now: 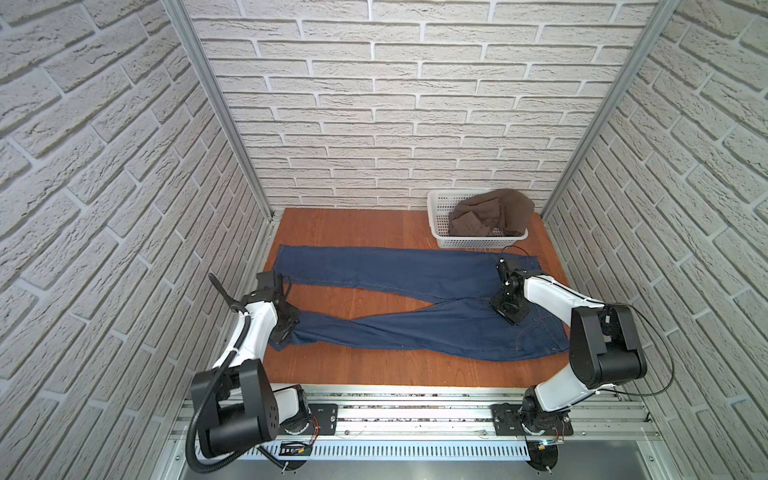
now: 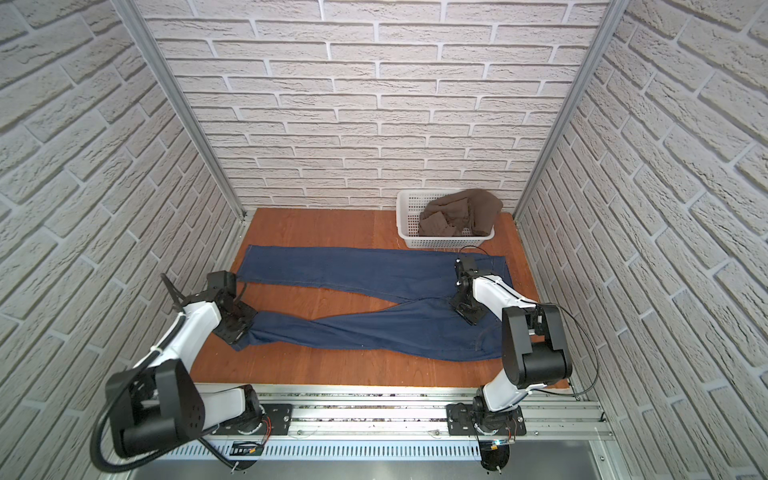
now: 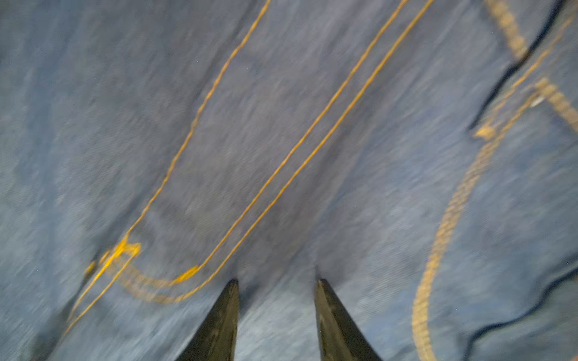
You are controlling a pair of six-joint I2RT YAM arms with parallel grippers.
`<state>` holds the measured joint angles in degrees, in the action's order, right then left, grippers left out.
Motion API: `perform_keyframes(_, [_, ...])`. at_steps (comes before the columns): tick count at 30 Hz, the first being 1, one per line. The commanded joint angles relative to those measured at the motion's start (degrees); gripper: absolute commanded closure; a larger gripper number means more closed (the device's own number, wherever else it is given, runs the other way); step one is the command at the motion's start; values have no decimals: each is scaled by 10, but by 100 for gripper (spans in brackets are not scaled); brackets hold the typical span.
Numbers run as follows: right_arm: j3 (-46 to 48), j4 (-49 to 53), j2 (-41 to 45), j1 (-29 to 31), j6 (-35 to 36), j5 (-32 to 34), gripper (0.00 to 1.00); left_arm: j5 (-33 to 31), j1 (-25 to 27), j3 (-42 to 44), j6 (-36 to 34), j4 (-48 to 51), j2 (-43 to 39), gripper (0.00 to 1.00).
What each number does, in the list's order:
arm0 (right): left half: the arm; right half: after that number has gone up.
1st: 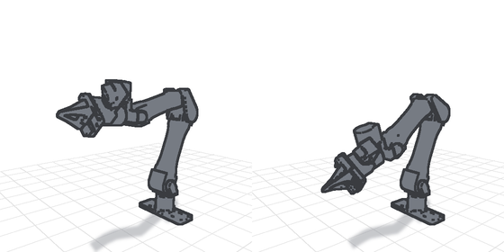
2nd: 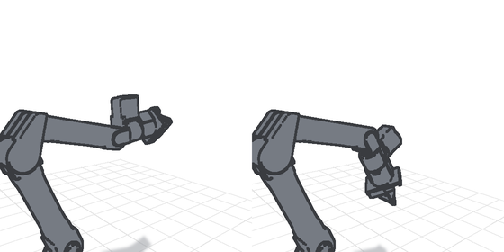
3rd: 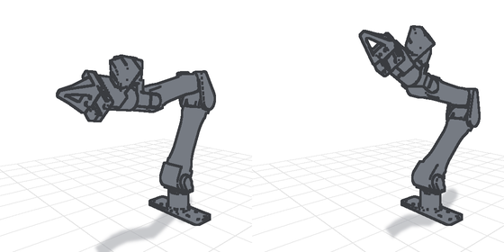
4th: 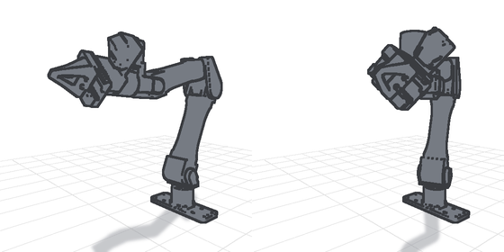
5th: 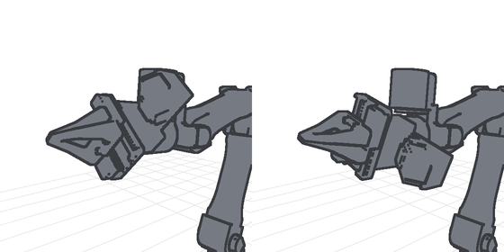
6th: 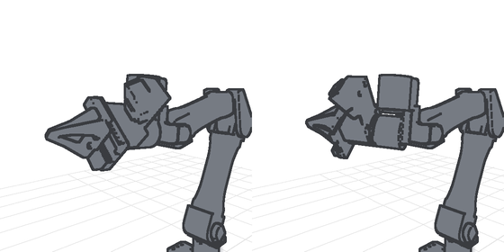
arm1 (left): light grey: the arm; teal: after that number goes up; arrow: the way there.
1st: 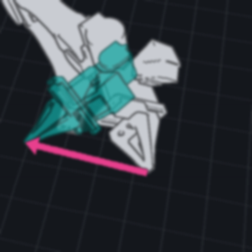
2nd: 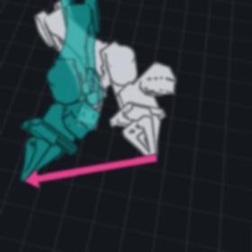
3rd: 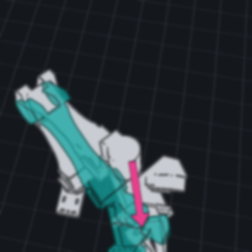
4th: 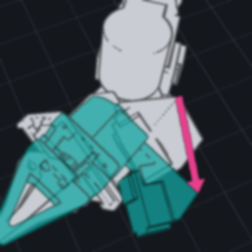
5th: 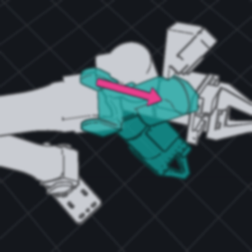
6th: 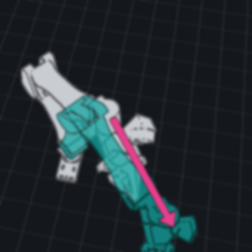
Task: Fold and stack the trousers
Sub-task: 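Grasp the near leg hem with the left gripper while right pins the waistband front, then lift the near leg hem with the left gripper and swing it toward the far leg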
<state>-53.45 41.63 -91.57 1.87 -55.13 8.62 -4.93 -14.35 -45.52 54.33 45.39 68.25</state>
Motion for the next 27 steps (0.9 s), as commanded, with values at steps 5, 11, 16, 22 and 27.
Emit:
perform_keyframes(5, [-14, 14, 1, -5, -8, 21, 59, 28, -16, -21, -76, 3, -33, 100])
perform_keyframes(11, [-12, 18, 8, -5, -2, 19, 59, 87, 15, -34, -114, -54, -33, 100])
perform_keyframes(16, [-11, 20, 21, -4, 0, 20, 60, 100, 156, -120, -173, -82, -17, 100])
perform_keyframes(22, [-22, 23, 35, -4, 6, 6, 60, 142, 331, -251, -256, -93, 21, 100])
perform_keyframes(27, [-33, 20, 58, -4, 23, -4, 60, 229, 428, -382, -312, -135, 52, 100])
